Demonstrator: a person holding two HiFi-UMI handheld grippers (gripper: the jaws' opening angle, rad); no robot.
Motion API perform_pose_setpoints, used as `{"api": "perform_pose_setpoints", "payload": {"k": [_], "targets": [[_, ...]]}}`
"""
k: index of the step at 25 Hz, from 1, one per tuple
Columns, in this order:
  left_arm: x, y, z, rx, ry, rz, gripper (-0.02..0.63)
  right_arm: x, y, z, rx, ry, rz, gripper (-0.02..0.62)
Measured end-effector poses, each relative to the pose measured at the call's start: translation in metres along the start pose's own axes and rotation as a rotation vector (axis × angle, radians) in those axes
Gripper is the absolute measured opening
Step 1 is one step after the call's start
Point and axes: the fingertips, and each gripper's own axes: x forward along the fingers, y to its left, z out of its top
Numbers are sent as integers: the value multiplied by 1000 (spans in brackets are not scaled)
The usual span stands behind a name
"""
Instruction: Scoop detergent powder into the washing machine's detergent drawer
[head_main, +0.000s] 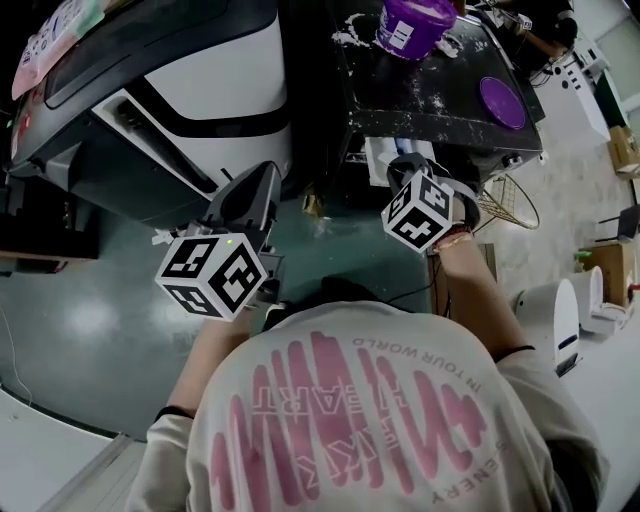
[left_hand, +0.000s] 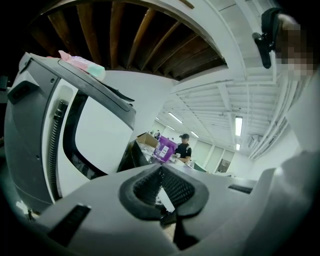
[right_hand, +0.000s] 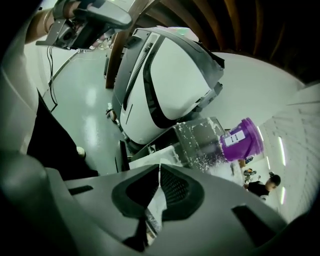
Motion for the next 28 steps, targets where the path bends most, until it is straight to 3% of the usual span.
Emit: {"api": "perform_pose_setpoints", "payload": {"k": [4,12,16,18,23,28], "targets": [[-3,2,5,11,7,-32,2,-2,-1,-1,32,4,-61,5],[-18,10,6,11,33,-60,2,-10,6,5,105,5,-99,5],[-25,15,7,13,39,-76,2,-18,3,10,200,-20,-139,5],[-28,18,7,12,43,-80,2,-23,-2,12,315,-59,-154,5],[-34,22,5,12,62,-94,2,-35,-19,2,739,-198,-179,5],[-33,22,10,23,68,-113,2,-46,-27,-12,1089,-327,-173,5]]}}
